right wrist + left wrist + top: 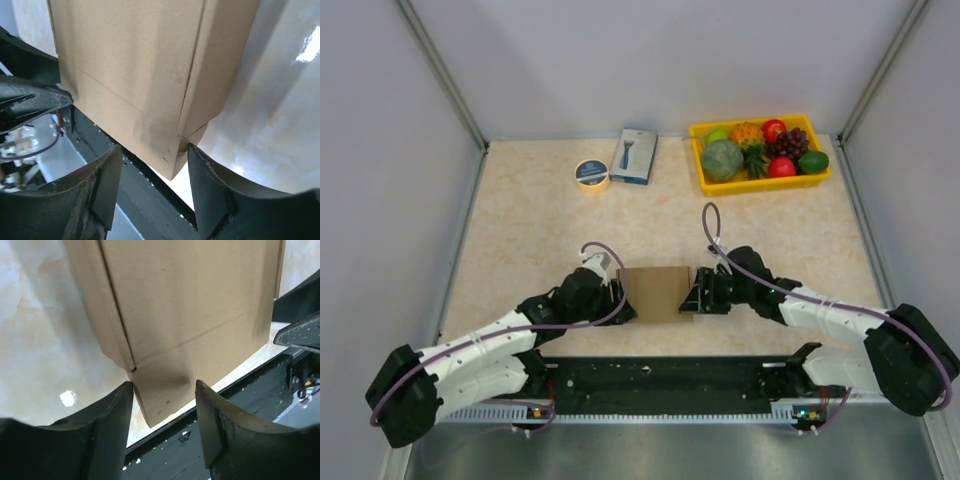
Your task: Fold the paper box
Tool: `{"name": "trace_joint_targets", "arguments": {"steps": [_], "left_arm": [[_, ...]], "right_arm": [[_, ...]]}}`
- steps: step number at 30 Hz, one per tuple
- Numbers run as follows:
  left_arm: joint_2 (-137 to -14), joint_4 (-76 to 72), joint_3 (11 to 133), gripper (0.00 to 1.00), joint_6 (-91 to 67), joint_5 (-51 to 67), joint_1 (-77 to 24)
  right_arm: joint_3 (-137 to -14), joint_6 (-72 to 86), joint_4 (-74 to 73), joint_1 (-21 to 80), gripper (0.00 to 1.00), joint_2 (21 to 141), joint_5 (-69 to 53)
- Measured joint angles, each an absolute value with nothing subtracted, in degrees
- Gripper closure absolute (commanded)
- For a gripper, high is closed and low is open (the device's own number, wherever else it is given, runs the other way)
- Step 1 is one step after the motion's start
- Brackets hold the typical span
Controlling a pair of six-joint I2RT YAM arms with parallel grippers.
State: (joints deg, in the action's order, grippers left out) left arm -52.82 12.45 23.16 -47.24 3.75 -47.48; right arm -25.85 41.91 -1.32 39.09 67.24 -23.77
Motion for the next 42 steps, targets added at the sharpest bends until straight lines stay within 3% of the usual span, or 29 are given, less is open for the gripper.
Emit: {"name": "trace_joint_targets", "arguments": {"steps": [4, 9, 16, 19, 22, 30, 42], "left_arm": [[-52.2, 10.0, 20.8, 0.57, -48.3, 5.7, -45.4], [-51.9, 6.3, 17.3, 0.64, -49.8, 8.1, -44.6], [-48.4, 2.9, 14.7, 0.67, -51.1, 9.0, -43.7], [-46.5, 2.3, 14.2, 0.59, -51.2, 9.4, -43.0], [-45.1, 0.7, 13.2, 0.59, -51.6, 9.7, -42.1], [-41.7, -1.8, 9.6, 0.73, -53.5, 11.6, -40.5], [-41.5, -8.1, 6.1, 0.81, -55.7, 12.7, -40.0]], "right_arm": [[-22.1, 45.3, 3.7, 36.4, 0.56, 67.2, -27.3], [-19.0, 48.8, 8.3, 34.6, 0.58, 67.2, -30.2], [-17.2, 50.6, 11.2, 31.7, 0.62, 67.2, -32.8], [-17.2, 50.5, 11.9, 30.2, 0.6, 67.1, -34.2], [-17.2, 49.6, 12.0, 29.8, 0.59, 66.8, -35.4], [-17.2, 48.4, 12.0, 28.1, 0.53, 66.6, -38.9], [-11.2, 50.7, 16.4, 26.1, 0.52, 64.9, -42.6]]}}
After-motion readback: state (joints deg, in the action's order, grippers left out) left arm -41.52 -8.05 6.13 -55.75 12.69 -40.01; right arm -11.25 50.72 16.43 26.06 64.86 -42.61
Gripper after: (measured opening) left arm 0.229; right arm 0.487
